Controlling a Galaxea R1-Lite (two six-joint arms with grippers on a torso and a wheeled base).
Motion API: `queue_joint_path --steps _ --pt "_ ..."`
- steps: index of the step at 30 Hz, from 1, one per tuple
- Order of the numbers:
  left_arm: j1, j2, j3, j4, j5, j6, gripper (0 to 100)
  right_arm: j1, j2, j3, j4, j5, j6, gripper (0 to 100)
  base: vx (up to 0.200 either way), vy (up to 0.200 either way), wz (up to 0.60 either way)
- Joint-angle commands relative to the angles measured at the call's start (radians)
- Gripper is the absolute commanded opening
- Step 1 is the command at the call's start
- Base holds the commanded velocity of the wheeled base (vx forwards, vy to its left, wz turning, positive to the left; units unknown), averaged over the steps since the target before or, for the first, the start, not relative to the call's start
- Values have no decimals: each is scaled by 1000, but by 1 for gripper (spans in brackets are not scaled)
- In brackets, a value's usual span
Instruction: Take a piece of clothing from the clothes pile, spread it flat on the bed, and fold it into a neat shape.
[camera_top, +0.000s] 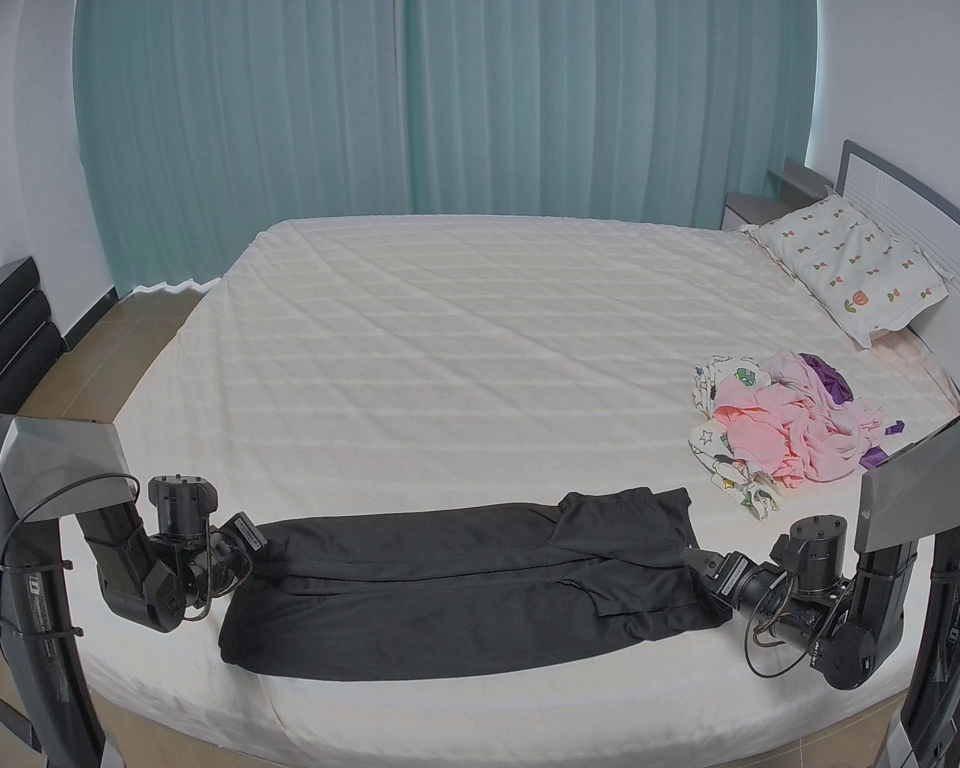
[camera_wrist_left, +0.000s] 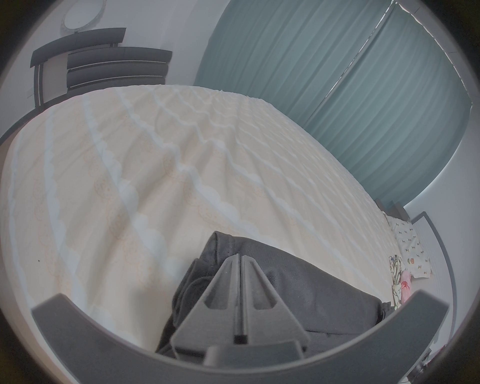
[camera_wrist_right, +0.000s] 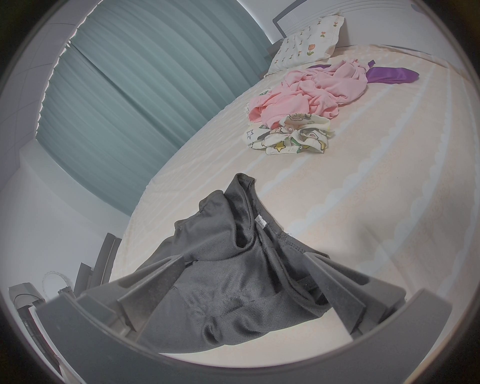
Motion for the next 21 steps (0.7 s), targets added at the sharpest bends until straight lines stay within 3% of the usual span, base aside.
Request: queue_joint_path --steps 1,19,20,21 --pt "12 -18 15 -1 1 1 0 0 1 0 -12 1 0 100 0 0 0" --pt "49 -15 40 -5 -2 5 0 0 0 1 -12 -1 0 100 0 0 0" --pt "49 -17 43 -5 -2 10 100 0 0 1 -12 -1 0 100 0 0 0" --pt "51 -18 46 -8 -2 21 100 0 0 1 -12 -1 0 100 0 0 0"
